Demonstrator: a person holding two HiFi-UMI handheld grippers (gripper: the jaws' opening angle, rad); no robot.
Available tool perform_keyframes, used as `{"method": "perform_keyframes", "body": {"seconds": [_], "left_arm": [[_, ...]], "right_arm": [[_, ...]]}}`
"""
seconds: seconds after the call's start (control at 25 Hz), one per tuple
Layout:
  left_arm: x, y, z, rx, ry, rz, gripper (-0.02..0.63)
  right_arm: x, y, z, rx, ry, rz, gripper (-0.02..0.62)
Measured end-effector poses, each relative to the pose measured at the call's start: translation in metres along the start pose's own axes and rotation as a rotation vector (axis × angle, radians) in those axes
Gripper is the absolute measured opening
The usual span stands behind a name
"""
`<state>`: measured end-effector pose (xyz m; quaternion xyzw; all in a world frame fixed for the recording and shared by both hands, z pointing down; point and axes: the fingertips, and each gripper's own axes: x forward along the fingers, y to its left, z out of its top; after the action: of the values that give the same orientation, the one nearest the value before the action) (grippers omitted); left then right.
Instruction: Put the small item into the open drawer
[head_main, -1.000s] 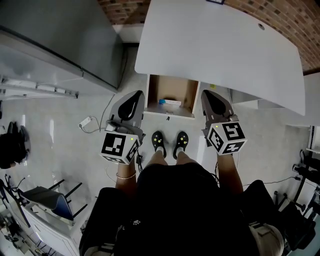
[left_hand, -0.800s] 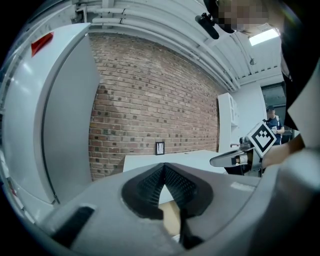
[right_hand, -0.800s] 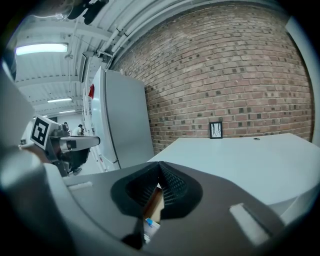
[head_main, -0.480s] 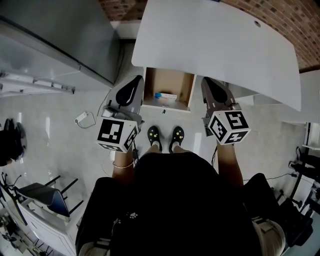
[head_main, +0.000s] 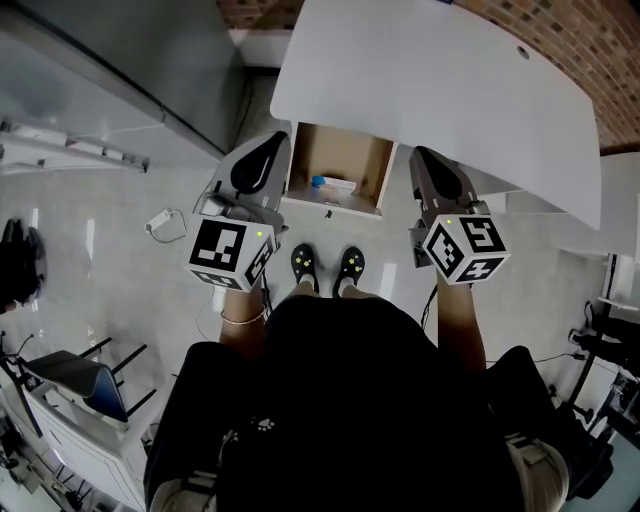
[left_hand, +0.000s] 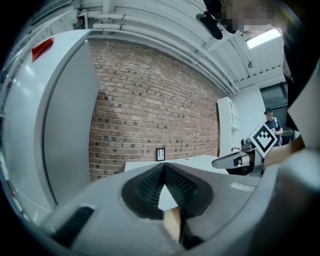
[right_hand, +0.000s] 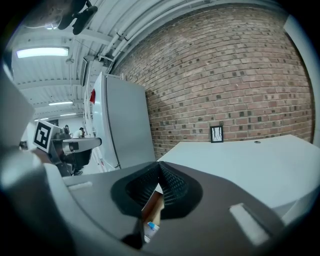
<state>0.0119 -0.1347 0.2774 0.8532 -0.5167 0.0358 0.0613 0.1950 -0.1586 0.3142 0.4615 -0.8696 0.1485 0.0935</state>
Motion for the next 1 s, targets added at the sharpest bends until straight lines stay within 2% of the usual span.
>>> {"method": "perform_keyframes", "body": {"seconds": [1.0], "left_arm": [[-0.0065,0.0018,-0.0059,-0.022,0.004,0.007,0.0]], "right_arm": [[0.0,0.0052,-0.009,0.022,0.016,0.017,0.011]]}}
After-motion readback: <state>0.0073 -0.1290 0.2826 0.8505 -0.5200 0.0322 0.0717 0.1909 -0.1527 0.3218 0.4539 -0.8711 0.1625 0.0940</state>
